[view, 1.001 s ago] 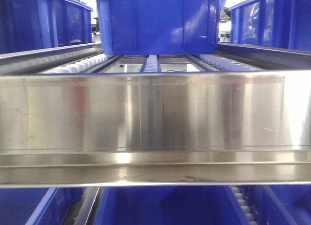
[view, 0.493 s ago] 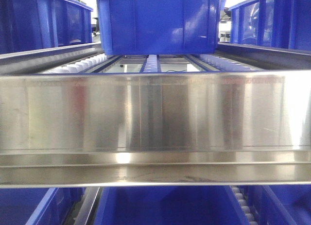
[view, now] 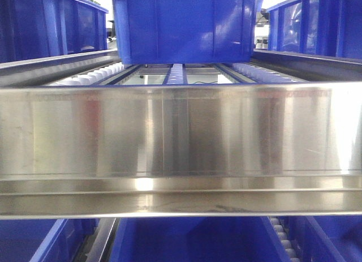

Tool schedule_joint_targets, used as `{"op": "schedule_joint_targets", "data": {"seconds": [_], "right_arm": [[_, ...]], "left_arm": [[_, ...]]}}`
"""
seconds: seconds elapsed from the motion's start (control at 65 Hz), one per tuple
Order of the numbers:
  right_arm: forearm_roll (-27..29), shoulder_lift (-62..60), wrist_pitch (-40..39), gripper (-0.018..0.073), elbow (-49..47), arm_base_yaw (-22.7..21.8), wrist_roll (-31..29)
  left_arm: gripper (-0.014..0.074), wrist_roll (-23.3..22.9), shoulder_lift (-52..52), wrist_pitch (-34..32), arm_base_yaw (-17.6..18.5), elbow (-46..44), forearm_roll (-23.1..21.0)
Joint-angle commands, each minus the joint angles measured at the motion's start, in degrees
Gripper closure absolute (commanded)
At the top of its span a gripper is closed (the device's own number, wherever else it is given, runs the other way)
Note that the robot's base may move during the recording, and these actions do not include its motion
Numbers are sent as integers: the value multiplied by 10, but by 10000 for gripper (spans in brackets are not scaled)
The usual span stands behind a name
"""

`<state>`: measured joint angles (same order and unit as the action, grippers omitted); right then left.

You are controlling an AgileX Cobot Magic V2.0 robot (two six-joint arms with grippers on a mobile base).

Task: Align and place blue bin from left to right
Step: 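Pull the gripped blue bin off the shelf toward the robot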

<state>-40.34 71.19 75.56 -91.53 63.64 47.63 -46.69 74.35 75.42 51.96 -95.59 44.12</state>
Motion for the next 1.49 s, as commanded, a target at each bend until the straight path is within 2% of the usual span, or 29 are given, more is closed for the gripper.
{"op": "schedule_joint_targets", "data": {"seconds": [0.0, 1.478], "right_arm": [[26, 2, -56, 638, -3, 14, -3], [26, 2, -56, 638, -3, 14, -3]], "left_arm": [[707, 1, 1, -55, 19, -4, -25], [707, 1, 1, -55, 19, -4, -25]]}}
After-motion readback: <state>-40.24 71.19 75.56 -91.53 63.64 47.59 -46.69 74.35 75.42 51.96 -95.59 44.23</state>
